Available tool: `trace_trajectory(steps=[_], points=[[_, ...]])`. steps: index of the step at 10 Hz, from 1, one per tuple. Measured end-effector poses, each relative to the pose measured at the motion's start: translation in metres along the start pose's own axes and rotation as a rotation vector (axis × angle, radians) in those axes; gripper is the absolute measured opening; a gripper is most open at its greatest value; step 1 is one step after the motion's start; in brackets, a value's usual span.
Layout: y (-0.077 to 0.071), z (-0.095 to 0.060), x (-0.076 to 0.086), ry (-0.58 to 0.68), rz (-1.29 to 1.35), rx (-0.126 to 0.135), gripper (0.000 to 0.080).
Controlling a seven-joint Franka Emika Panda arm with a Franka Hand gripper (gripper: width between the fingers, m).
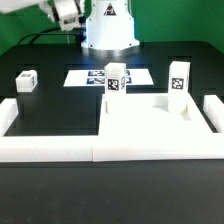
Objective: Assemble square table
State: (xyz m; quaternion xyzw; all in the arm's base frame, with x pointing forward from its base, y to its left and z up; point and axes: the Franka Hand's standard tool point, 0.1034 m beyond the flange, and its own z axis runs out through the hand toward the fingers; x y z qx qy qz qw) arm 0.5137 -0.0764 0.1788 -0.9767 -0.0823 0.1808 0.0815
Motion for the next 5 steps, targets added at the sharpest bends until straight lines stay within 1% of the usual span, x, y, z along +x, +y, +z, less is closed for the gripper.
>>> trace_trajectory(steps=[1, 2, 3, 5], points=[[0.0039, 0.0005, 0.0043, 0.087, -0.057, -0.018, 0.0278], [0.0088, 0.0027, -0.0006, 0.149, -0.038, -0.023, 0.0278], [0.0104, 0.0026, -0.0003, 0.192, -0.044, -0.038, 0.0278], [0.0135, 0.0017, 0.0062, 0.336, -0.034, -0.062, 0.0278]])
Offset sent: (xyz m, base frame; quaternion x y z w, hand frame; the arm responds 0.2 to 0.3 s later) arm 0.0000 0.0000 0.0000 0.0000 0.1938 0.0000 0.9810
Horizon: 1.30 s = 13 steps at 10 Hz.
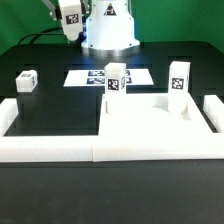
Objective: Assemble square table
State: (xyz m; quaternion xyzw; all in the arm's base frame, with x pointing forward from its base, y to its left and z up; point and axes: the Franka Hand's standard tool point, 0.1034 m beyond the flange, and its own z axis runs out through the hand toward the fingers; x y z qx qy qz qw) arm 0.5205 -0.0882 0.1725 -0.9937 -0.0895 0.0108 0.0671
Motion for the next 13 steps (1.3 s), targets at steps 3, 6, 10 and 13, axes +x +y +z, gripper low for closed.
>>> trace_trajectory(steps=[3, 6, 10, 13], points=[[-0.065, 0.012, 0.070, 0.218, 0.147, -0.066, 0.0278], [-0.101, 0.007, 0.112, 0.433, 0.190, -0.096, 0.0278], [-0.092, 0.012, 0.109, 0.636, 0.172, -0.156, 0.0278], [-0.139, 0.056, 0.113, 0.633, 0.223, -0.108, 0.0279]])
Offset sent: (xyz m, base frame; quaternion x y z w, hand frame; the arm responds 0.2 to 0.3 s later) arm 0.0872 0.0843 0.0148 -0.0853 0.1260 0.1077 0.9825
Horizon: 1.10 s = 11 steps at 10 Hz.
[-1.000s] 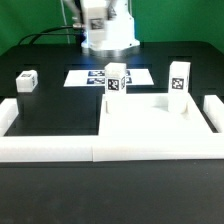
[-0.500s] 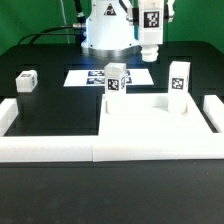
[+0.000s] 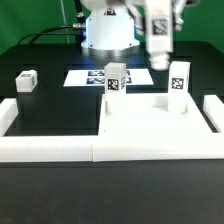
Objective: Assemble square table
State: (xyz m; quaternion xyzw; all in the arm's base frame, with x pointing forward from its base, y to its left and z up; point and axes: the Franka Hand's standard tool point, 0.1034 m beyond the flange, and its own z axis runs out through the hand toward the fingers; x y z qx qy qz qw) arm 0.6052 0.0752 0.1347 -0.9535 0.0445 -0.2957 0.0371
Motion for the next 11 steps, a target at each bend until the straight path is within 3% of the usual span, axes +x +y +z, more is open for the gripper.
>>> trace_trajectory(steps=[1, 4, 7, 11], points=[[-0.004, 0.007, 0.007, 0.006, 0.003, -0.002, 0.0279], [-0.013, 0.032, -0.012, -0.024, -0.008, -0.005, 0.0279], [-0.010, 0.041, -0.023, -0.044, -0.010, -0.011, 0.0278], [-0.010, 0.053, -0.022, -0.043, -0.011, -0.014, 0.0279]])
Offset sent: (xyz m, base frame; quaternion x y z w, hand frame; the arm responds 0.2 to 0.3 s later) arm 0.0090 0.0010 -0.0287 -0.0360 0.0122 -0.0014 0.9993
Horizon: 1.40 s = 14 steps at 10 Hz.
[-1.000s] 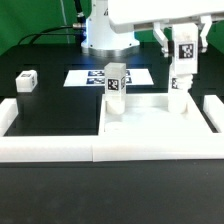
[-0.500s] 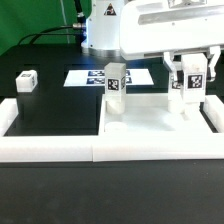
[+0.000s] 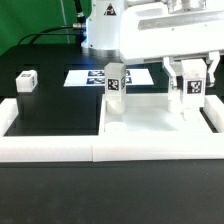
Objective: Assemble square table
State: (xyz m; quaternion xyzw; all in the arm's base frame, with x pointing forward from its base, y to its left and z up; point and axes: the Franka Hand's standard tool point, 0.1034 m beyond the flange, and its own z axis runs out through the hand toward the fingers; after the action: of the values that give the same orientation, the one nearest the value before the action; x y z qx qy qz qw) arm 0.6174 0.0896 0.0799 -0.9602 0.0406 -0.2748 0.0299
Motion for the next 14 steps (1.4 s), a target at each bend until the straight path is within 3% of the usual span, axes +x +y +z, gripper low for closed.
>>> trace_trajectory(steps=[3, 6, 10, 13, 14], points=[[0.000, 0.004, 0.004, 0.026, -0.002, -0.002, 0.0279], [0.000, 0.013, -0.008, 0.012, -0.008, -0.006, 0.0278], [-0.006, 0.014, -0.009, 0.033, -0.011, -0.007, 0.0278], [-0.006, 0.014, -0.009, 0.029, -0.011, -0.007, 0.0608], [-0.006, 0.014, -0.010, 0.029, -0.011, -0.007, 0.0608]])
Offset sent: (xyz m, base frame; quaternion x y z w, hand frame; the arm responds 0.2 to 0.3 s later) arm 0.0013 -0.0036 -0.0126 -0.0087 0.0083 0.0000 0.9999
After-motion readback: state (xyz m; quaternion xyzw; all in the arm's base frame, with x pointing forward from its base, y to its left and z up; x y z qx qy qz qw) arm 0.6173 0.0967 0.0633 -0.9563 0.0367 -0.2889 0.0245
